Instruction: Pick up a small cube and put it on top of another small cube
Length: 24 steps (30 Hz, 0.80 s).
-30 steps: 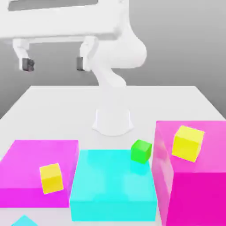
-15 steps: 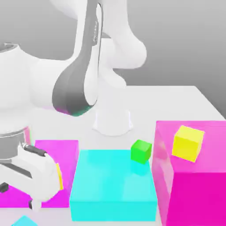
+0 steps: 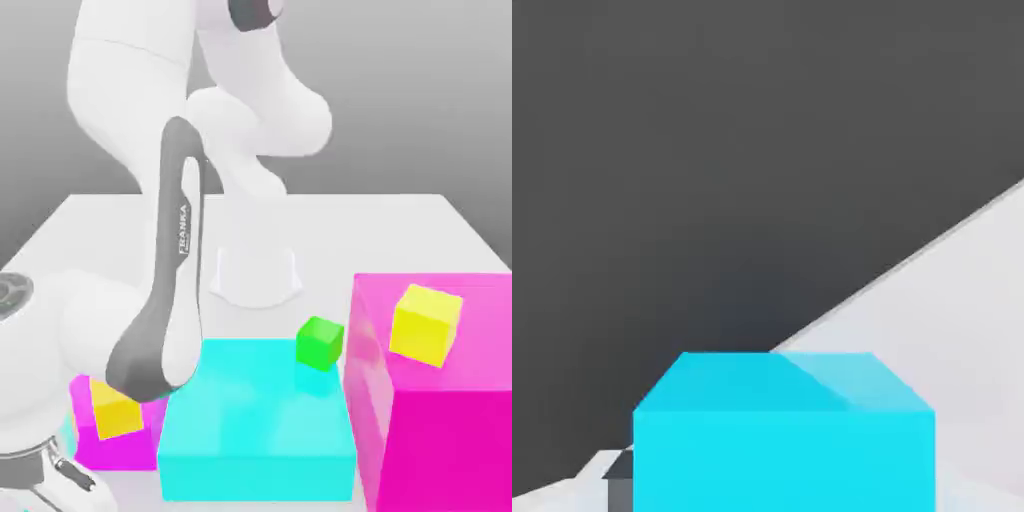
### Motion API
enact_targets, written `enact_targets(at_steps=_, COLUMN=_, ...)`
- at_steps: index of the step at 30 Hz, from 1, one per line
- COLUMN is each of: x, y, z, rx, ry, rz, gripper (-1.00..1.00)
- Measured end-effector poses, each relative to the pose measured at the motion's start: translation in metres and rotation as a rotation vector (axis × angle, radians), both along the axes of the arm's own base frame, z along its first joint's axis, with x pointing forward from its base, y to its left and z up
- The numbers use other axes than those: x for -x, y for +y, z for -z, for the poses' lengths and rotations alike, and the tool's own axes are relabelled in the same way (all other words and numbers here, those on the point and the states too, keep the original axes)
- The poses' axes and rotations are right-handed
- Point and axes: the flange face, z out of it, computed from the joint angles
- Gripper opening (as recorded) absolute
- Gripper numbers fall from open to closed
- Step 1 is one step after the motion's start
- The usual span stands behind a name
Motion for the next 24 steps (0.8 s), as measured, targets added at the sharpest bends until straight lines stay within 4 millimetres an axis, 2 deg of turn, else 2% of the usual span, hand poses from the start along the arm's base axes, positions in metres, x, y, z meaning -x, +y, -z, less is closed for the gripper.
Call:
enact_targets(at_steps=2, x=0.000, y=0.003, z=-0.029, rx=-0.002, ry=0.000, rz=-0.008, gripper=-1.00)
enact_targets(at_steps=3, x=-0.005, y=0.018, z=-0.044, rx=-0.007, ry=-0.002, rz=-0.051, gripper=-1.00)
enact_targets(at_steps=7, x=-0.022, y=0.105, z=-0.106, rx=-0.031, ry=-0.010, rz=-0.298, gripper=-1.00)
enact_targets(at_steps=10, x=-0.021, y=0.174, z=-0.152, rx=-0.041, ry=-0.013, rz=-0.496, gripper=-1.00)
enact_targets(at_steps=12, x=-0.013, y=0.228, z=-0.182, rx=-0.043, ry=-0.013, rz=-0.646, gripper=-1.00)
enact_targets(at_steps=15, x=0.012, y=0.305, z=-0.224, rx=-0.039, ry=-0.010, rz=-0.872, gripper=-1.00)
enact_targets(at_steps=16, x=0.023, y=0.325, z=-0.238, rx=-0.035, ry=-0.009, rz=-0.939, gripper=-1.00)
enact_targets(at_steps=19, x=0.057, y=0.365, z=-0.277, rx=-0.019, ry=-0.004, rz=-1.108, gripper=-1.00)
enact_targets(at_steps=20, x=0.069, y=0.378, z=-0.285, rx=-0.013, ry=-0.003, rz=-1.160, gripper=-1.00)
enact_targets(at_steps=21, x=0.074, y=0.384, z=-0.281, rx=-0.009, ry=-0.001, rz=-1.185, gripper=-1.00)
enact_targets(at_steps=23, x=0.078, y=0.388, z=-0.257, rx=-0.006, ry=0.000, rz=-1.205, gripper=-1.00)
enact_targets(at_steps=24, x=0.080, y=0.389, z=-0.242, rx=-0.006, ry=0.000, rz=-1.208, gripper=1.00)
